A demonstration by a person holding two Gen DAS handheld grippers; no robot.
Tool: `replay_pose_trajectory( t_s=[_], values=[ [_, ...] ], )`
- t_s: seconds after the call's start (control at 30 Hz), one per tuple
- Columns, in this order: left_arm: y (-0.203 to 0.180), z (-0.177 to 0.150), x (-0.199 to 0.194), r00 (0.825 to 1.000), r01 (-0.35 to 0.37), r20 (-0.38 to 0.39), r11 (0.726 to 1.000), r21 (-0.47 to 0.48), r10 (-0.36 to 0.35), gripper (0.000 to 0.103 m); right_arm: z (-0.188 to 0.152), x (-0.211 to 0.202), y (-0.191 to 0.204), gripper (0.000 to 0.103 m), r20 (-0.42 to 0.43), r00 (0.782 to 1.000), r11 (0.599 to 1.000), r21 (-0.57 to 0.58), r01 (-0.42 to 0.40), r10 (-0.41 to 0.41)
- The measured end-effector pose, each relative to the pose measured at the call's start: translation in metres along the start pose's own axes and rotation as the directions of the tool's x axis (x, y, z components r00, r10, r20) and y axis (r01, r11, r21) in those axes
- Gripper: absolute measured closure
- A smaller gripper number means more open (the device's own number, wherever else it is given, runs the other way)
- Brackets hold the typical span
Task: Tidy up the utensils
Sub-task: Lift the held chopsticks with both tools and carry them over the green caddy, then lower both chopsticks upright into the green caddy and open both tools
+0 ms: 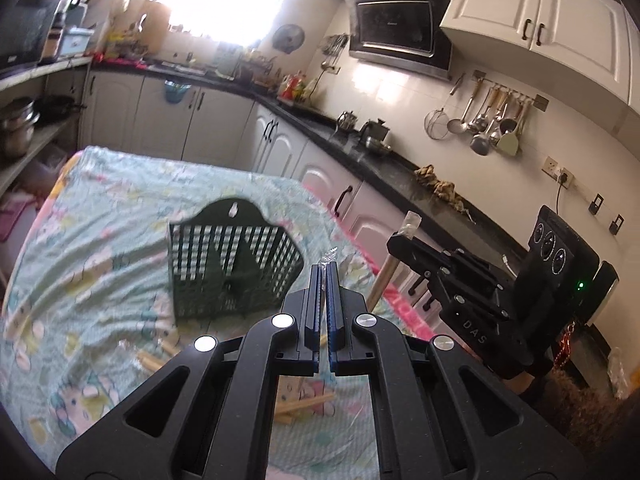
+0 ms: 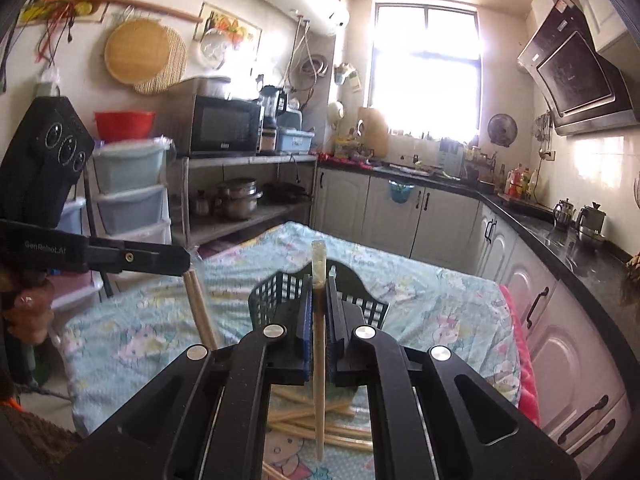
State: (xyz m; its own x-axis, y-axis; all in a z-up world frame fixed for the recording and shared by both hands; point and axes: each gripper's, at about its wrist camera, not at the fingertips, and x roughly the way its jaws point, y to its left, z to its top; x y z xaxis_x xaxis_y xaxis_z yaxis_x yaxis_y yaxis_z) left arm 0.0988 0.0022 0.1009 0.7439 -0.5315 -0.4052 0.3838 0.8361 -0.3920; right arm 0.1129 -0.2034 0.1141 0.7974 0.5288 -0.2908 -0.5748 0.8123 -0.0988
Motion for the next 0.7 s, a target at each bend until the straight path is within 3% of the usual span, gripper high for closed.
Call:
replay_pose_trajectory(
  t_s=[0.27, 0.7],
  values=[
    [-0.005, 0.036, -0.003, 0.997, -0.01, 0.078, 1.0, 0.02, 0.009, 0.102, 0.033, -0.001, -0.013, 0.097, 0.091, 0.996, 1.0, 0.022, -0.004, 0.002],
    [0.011, 0.092, -0.013, 0.976, -0.093, 0.201, 0.996, 0.013, 0.088, 0.102, 0.079, 0.016, -0.037, 0.097, 0.203, 0.979, 0.998, 0.066, 0.01, -0.023]
  ],
)
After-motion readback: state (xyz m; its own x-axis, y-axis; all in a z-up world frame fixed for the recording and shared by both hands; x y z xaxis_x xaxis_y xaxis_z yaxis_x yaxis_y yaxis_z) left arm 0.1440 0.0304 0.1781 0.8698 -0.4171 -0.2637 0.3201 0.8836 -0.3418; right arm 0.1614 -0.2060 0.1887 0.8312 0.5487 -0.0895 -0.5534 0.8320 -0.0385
